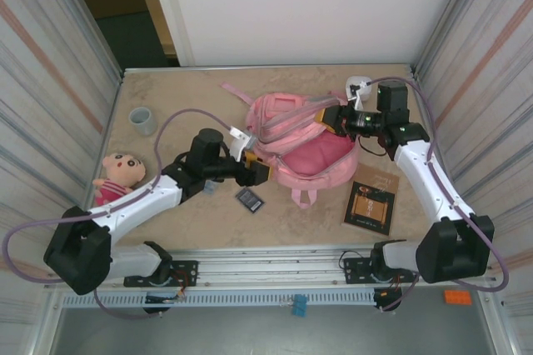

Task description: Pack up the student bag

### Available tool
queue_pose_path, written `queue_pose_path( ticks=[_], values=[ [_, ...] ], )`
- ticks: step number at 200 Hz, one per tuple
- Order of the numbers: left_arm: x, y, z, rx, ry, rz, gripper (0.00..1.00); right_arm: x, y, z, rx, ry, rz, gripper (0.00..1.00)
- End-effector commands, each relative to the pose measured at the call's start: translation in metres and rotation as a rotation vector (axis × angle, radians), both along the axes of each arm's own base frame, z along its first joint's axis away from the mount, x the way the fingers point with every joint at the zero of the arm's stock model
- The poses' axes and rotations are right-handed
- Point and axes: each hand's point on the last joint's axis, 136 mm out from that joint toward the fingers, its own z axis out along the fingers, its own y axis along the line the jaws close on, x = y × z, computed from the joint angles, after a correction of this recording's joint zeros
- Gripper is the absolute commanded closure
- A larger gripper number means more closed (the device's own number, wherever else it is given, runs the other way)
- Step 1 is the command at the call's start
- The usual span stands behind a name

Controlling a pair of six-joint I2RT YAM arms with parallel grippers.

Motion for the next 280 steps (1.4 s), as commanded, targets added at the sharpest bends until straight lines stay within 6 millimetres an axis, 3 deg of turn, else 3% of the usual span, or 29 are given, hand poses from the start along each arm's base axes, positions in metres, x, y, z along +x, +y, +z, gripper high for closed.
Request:
queue_pose_path(
  ticks=[1,56,84,118,150,178,225,247,268,280],
  values=[
    [-0.005,-0.007,0.022,-0.128,-0.038,-0.047,0.29,-0.013,0.012,0.034,0.038,-0.126,0.133,0.92],
    [0.005,-0.031,0.026,-0.145,-0.046,-0.127,0.34,-0.017,0.016,0.027,0.038,-0.107,0.165,0.92],
    [0.006,-0.037,0.028,-0.133,-0.064,-0.147,0.48,-0.014,0.014,0.024,0.031,-0.102,0.157,0.93],
    [-0.005,-0.043,0.028,-0.098,-0.075,-0.195,0.82,-0.009,0.012,0.017,0.025,-0.082,0.137,0.93],
    [-0.010,-0.048,0.025,-0.083,-0.080,-0.208,0.99,-0.002,0.011,0.010,0.033,-0.055,0.082,0.80],
    [-0.007,-0.049,0.025,-0.071,-0.084,-0.181,1.00,-0.001,0.014,-0.006,0.046,-0.010,-0.010,0.53],
    [-0.006,-0.056,0.035,-0.096,-0.105,-0.163,1.00,-0.020,0.025,-0.037,0.027,0.007,-0.192,0.48],
    [-0.005,-0.057,0.032,-0.089,-0.101,-0.151,1.00,-0.022,0.031,-0.045,0.009,0.007,-0.204,0.55],
    [0.008,-0.047,0.019,-0.015,-0.086,-0.056,1.00,-0.022,0.036,-0.038,0.010,-0.004,-0.156,0.83],
    [0.018,-0.034,0.004,0.062,-0.067,0.032,1.00,-0.022,0.035,-0.026,0.005,-0.035,-0.114,0.93]
  ],
)
